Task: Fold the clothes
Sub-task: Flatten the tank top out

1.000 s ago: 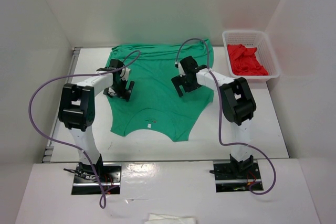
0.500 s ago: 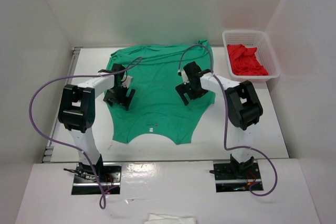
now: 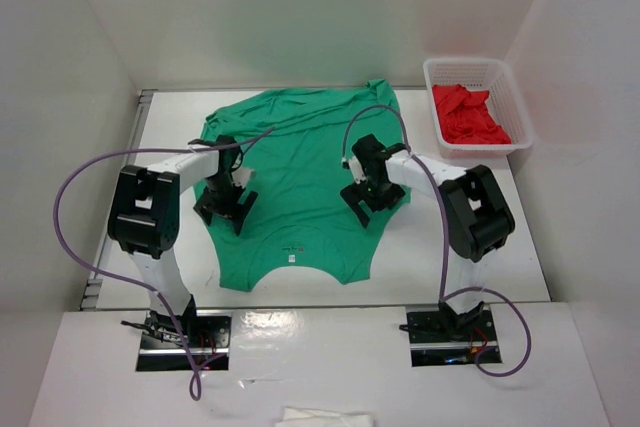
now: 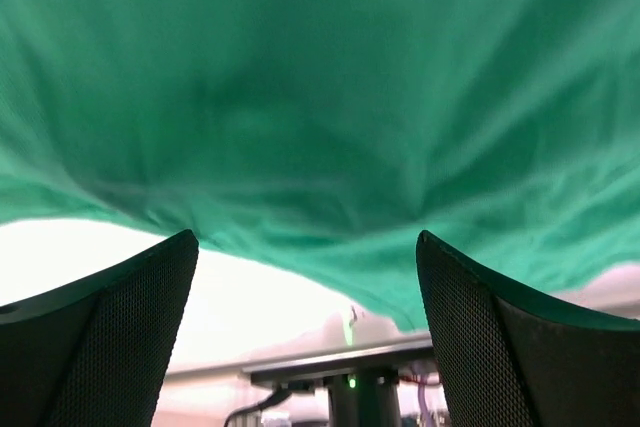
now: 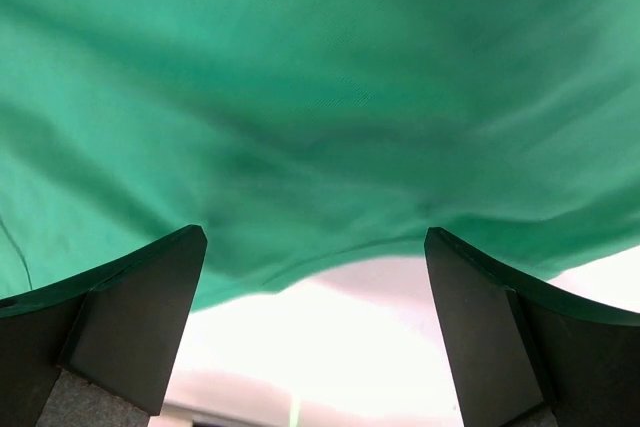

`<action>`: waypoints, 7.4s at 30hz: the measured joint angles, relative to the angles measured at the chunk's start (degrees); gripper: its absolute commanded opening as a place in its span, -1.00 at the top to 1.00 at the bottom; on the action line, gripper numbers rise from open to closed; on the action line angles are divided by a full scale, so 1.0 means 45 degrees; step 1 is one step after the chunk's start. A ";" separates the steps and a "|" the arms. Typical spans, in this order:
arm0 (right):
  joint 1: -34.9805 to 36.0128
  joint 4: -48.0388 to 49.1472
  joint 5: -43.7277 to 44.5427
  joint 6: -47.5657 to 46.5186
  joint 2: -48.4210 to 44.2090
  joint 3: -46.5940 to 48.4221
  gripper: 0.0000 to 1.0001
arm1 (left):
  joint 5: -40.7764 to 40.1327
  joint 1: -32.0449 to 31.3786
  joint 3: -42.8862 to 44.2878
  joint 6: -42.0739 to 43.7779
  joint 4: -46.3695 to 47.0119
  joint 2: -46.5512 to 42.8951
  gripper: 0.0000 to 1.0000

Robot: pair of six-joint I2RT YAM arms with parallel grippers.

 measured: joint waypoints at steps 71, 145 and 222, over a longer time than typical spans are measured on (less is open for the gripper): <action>-0.2312 0.2798 0.1151 0.2710 0.6033 0.8432 -0.98 | -0.0413 0.2021 0.5615 -0.2759 0.4313 0.3279 -1.00; -0.2521 0.0087 0.0209 0.1331 0.0753 0.1239 -0.98 | -0.0690 0.2331 0.0835 0.0364 0.0316 0.0583 -1.00; -0.4580 -0.0228 -0.1676 -0.0549 0.2176 0.7257 -0.06 | 0.2744 0.4595 0.4804 0.3653 0.4114 0.1904 -0.28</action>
